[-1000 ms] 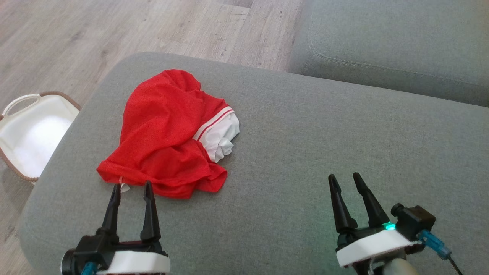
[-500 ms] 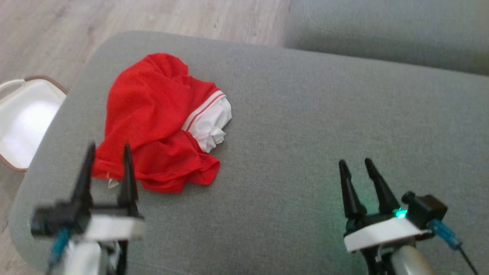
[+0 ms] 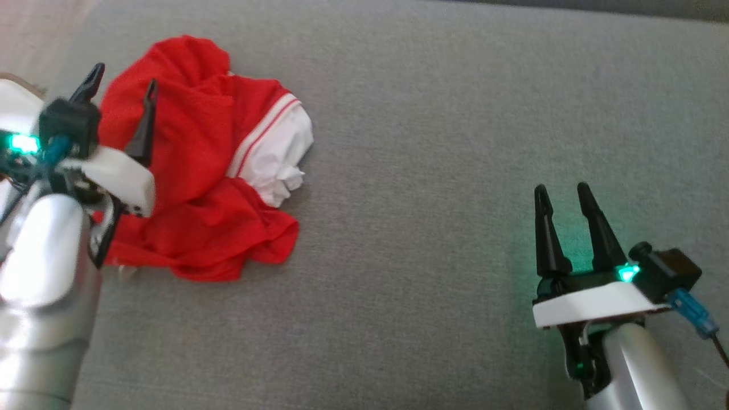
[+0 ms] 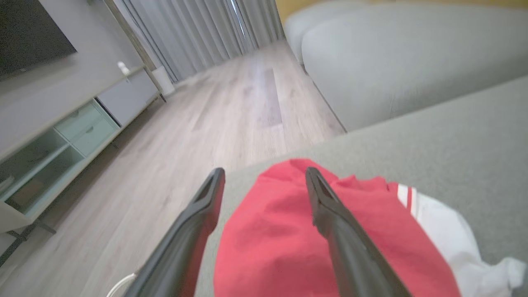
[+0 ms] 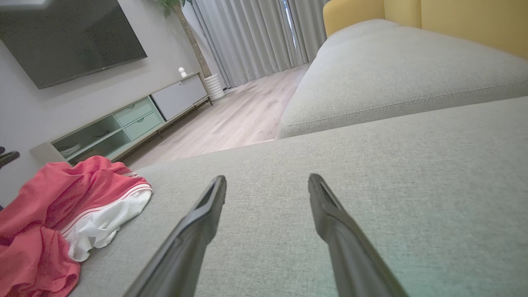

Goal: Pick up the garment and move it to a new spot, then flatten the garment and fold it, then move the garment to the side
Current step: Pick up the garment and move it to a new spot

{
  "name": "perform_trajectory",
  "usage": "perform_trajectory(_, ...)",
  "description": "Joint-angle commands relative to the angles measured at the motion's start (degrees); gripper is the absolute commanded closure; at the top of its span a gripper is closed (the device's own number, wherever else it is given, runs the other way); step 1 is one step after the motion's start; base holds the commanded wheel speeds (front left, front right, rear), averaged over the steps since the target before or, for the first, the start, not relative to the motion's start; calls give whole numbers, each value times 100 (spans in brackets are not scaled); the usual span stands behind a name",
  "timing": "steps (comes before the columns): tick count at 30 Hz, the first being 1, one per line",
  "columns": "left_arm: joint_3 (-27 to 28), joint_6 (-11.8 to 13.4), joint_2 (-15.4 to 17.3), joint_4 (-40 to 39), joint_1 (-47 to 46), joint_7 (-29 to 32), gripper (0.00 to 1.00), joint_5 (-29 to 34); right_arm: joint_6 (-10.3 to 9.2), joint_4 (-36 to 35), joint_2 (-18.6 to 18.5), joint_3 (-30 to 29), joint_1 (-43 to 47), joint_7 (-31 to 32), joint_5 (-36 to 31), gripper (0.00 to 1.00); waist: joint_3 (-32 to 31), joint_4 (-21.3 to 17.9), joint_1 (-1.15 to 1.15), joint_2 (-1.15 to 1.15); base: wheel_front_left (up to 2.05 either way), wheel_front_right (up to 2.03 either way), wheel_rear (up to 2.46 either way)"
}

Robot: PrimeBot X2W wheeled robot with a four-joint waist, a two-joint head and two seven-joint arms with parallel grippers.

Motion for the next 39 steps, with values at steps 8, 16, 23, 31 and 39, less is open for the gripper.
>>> perform_trajectory(8, -843, 10, 695, 1352, -957, 1126, 0, -774, -4, -300, -30, 43, -351, -63, -71, 0, 443, -395, -1, 0, 0, 0, 0)
perform_trajectory(16, -1342, 10, 816, 1899, -1121, 862, 100, -1535, -4, -284, -30, -7, -298, -63, -47, 0, 370, -497, -1, 0, 0, 0, 0)
perform_trajectory(23, -1296, 9, 886, 1763, -1521, -299, 100, -1895, -4, -266, -30, -14, -306, -63, -12, 0, 158, -454, -1, 0, 0, 0, 0)
perform_trajectory(31, -876, 101, 889, 765, -1814, -1238, 100, -2060, -4, -167, -30, 72, -149, -63, 166, 0, -264, -469, -1, 0, 0, 0, 0)
perform_trajectory(39, -674, 440, 951, -702, -1540, -1252, 100, -2099, -4, -124, -30, 174, -71, -63, 322, 0, -542, -623, -1, 0, 0, 0, 0)
